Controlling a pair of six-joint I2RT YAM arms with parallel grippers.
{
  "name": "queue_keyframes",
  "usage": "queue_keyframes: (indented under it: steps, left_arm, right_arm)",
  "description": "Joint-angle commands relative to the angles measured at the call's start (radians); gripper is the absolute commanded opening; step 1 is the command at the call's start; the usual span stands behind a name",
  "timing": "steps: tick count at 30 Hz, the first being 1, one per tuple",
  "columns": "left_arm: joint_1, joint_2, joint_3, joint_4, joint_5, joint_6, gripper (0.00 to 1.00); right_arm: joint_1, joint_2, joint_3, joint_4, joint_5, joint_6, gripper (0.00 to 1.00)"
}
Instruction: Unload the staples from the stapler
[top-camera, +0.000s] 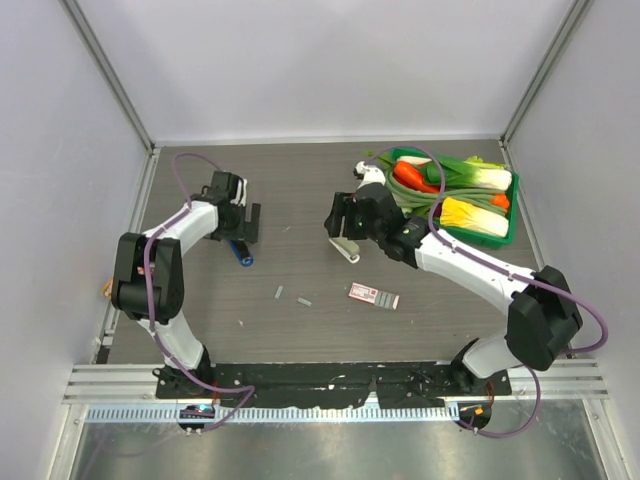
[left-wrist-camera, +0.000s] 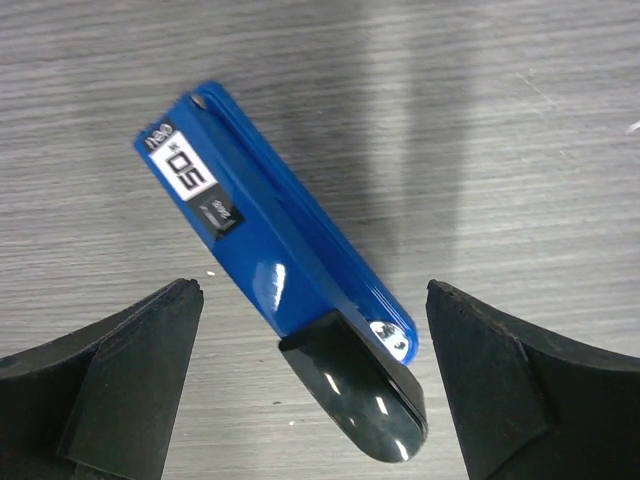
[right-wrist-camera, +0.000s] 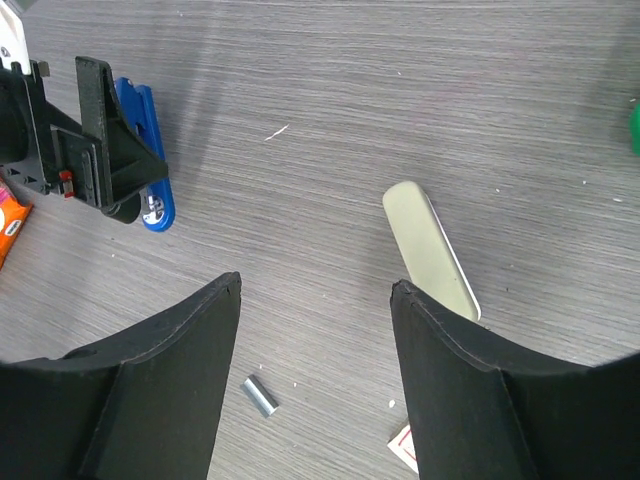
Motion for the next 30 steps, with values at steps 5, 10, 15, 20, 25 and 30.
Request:
queue_keyframes:
  steps: [5, 10, 15, 20, 25, 30]
  left_arm:
    - [0.002, -0.022, -0.034, 0.114, -0.159, 0.015, 0.76]
    - [0.002, -0.009, -0.040, 0.111, -0.202, 0.023, 0.70]
    - [0.037, -0.016, -0.040, 0.107, -0.219, 0.024, 0.57]
    - [0.129, 0.001, -0.019, 0.099, -0.201, 0.029, 0.41]
    - [0.210, 0.002, -0.016, 0.107, -0.187, 0.054, 0.29]
    - [0.267, 0.008, -0.004, 0.130, -0.225, 0.093, 0.28]
  right_arm:
    - [-0.012, -0.066, -0.012, 0.040, 0.027, -0.024, 0.62]
    - [-0.013, -0.065, -0.018, 0.041, 0.021, -0.022, 0.56]
    - [-0.013, -0.060, -0.022, 0.043, 0.021, -0.025, 0.49]
    - [-0.013, -0.051, -0.030, 0.043, 0.032, -0.033, 0.42]
    - [-0.013, -0.048, -0.047, 0.043, 0.059, -0.053, 0.40]
    - [-0.013, -0.031, -0.053, 0.032, 0.091, -0.074, 0.40]
